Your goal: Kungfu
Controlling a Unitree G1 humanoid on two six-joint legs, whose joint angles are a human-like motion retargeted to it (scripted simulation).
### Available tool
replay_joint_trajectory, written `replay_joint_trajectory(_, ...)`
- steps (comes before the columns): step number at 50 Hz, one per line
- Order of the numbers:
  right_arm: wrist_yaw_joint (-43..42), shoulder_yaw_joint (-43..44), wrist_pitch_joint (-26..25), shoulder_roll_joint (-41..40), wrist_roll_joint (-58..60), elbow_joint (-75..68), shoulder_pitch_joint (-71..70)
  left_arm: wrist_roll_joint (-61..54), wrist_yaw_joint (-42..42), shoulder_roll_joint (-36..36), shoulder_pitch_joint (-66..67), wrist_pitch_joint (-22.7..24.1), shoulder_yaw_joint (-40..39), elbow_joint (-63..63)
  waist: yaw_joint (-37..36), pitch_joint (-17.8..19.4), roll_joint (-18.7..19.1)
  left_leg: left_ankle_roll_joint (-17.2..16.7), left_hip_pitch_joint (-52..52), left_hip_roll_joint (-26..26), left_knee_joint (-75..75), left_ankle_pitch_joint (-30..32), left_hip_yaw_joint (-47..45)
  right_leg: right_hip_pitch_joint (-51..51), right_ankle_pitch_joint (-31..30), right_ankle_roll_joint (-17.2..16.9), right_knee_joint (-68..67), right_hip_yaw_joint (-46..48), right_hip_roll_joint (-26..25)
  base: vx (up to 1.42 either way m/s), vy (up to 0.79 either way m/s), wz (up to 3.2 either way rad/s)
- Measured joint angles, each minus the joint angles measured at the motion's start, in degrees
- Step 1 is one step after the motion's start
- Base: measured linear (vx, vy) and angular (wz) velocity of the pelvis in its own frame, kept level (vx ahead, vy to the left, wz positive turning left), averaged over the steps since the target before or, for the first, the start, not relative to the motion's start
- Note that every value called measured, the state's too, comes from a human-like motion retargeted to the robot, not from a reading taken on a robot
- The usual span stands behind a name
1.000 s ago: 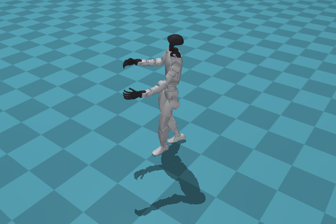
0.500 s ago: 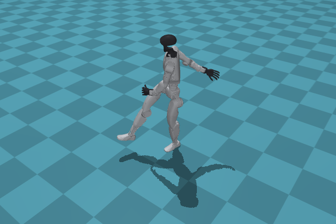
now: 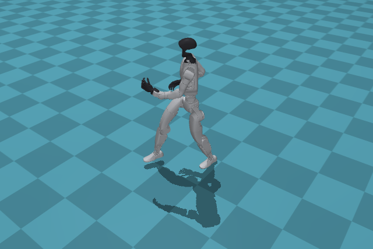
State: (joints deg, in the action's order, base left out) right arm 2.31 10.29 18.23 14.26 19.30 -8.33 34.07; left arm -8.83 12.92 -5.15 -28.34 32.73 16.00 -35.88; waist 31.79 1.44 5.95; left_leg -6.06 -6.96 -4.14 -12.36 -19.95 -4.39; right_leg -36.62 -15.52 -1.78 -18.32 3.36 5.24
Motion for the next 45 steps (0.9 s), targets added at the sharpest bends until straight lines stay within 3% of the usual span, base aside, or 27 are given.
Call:
replay_joint_trajectory(5,-2.3,-1.49,2.06,3.39,-13.98,15.16,-9.35,-7.61,-2.17,-8.17,-13.77,-4.3,-4.64,6.88,0.23,0.41,1.22,-2.88,-3.4,-2.15,-2.04,0.68,4.36,0.96,3.5,2.81,4.53,-5.2,1.98,0.59,-0.6,0.83)
replay_joint_trajectory(8,-11.32,-1.64,8.76,5.55,-11.55,11.17,-24.33,-7.44,-4.52,-13.36,-27.51,-0.84,-8.05,2.29,2.04,2.47,0.52,-2.12,-6.54,-4.18,-4.21,-0.2,5.86,5.06,7.93,3.63,5.93,-10.38,2.65,0.58,-0.68,1.07)
replay_joint_trajectory(10,-17.96,-0.48,10.03,7.02,-5.58,1.49,-36.83,-3.32,-7.08,-15.81,-38.76,1.8,-9.69,-7.76,4.46,2.8,-2.35,-1.11,-8.86,-4.02,-6.17,-1.08,6.83,10.88,0.34,-3.74,7.79,-8.15,6.29,0.45,-0.63,1.11)
replay_joint_trajectory(12,-23.52,1.72,12.94,8.88,4.85,-17.74,-49.82,1.14,-6.74,-15.96,-46.27,-2.64,-12.89,-18.38,0.48,-3.66,0.56,-1.14,-5.37,-5.56,-7.11,0.2,3.21,-0.35,6.69,-1.55,-2.69,-7.91,3.79,0.62,-0.79,-0.23)
replay_joint_trajectory(13,-26.88,4.09,14.47,11.98,9.78,-30.18,-55.72,0.96,-6.59,-13.81,-49.16,-6.22,-12.72,-21.58,-1.25,-2.43,2.38,-2.17,-4.36,-8.43,-11.54,0.29,5.14,-1.5,8.51,-2.21,-6.76,-9.32,0.15,0.67,-0.66,0.13)
replay_joint_trajectory(15,-33.34,10.47,12.41,13.49,21.19,-54.6,-68.24,0.31,-2.43,-12.72,-53.32,-11.02,-16.57,-23.56,-2.09,-0.37,3.22,-3.47,-4.37,-10.05,-13.24,4.42,2.0,-2.56,13.05,-3.01,-11.78,-9.71,-0.79,0.4,-0.47,0.64)
replay_joint_trajectory(17,-29.7,11.03,2.57,14.77,20.04,-72.06,-75.73,-3.61,-3.47,-12.47,-53.32,-9.87,-16.14,-20.93,0.27,-0.39,4.01,-6.45,-2.83,-13.82,-12.12,10.15,-4.62,-3.76,18.23,-2.93,-16.57,-5.63,1.75,0.14,-0.41,1.83)
replay_joint_trajectory(18,-24.69,11.53,-1.83,16.25,14.58,-77.31,-77.77,-4.48,-5.62,-13.28,-53.08,-6.69,-15.03,-19.22,2.22,0.35,3.93,-7.37,-1.21,-15.78,-12.68,12.64,-6.74,-3.59,18.87,-2.76,-17.59,-2.96,3.94,0.07,-0.42,2.47)
replay_joint_trajectory(20,-15.7,11.32,0.22,20.27,3.61,-82.7,-78.58,0.35,-15.44,-11.89,-52.9,-1.37,-13.86,-17.61,3.65,0.91,3.78,-7.9,2.14,-19.05,-12.99,17.7,-11.36,-3.34,20.74,-2.76,-19.46,-0.55,5.81,-0.03,-0.39,2.47)
replay_joint_trajectory(23,-16.85,10.92,6.2,22.93,-6.42,-81.07,-77.5,6.59,-25.32,-9.8,-51.89,0.71,-13.0,-16.55,5.89,2.33,3.88,-7.98,4.38,-23.43,-9.47,24.13,-20.48,-2.41,23.62,-3.06,-20.87,1.7,7.09,-0.1,-0.32,2.13)
replay_joint_trajectory(27,-21.11,11.64,11.13,26.65,-4.43,-78.48,-75.62,5.26,-18.14,-8.0,-49.21,-0.2,-12.73,-15.98,7.69,3.85,4.41,-8.94,5.54,-23.96,-2.97,29.72,-24.68,-1.6,27.13,-3.09,-21.79,5.2,9.27,-0.04,-0.17,1.35)
replay_joint_trajectory(32,-15.6,10.88,10.43,31.57,-3.92,-77.26,-74.05,3.04,-13.42,-6.26,-47.16,-1.03,-13.3,-18.34,9.5,4.64,4.16,-8.94,8.85,-23.75,2.38,33.67,-29.63,-2.17,30.25,-4.0,-23.86,9.58,13.69,-0.14,-0.08,1.14)
replay_joint_trajectory(40,-7.57,10.38,13.58,39.47,-6.48,-68.05,-68.71,4.19,-12.36,-4.06,-43.51,-0.3,-14.45,-21.86,10.55,10.32,5.01,-8.9,8.49,-28.81,6.44,34.18,-35.44,2.58,36.38,-4.73,-28.15,18.19,14.51,-0.04,-0.09,0.71)
replay_joint_trajectory(45,-5.36,9.41,15.16,43.7,-9.09,-58.27,-64.19,7.87,-11.93,-4.22,-42.13,0.14,-15.08,-21.55,11.67,10.52,5.56,-8.94,14.99,-24.63,10.33,35.4,-33.5,-1.29,37.16,-5.6,-31.82,20.12,20.87,-0.16,0.07,1.04)
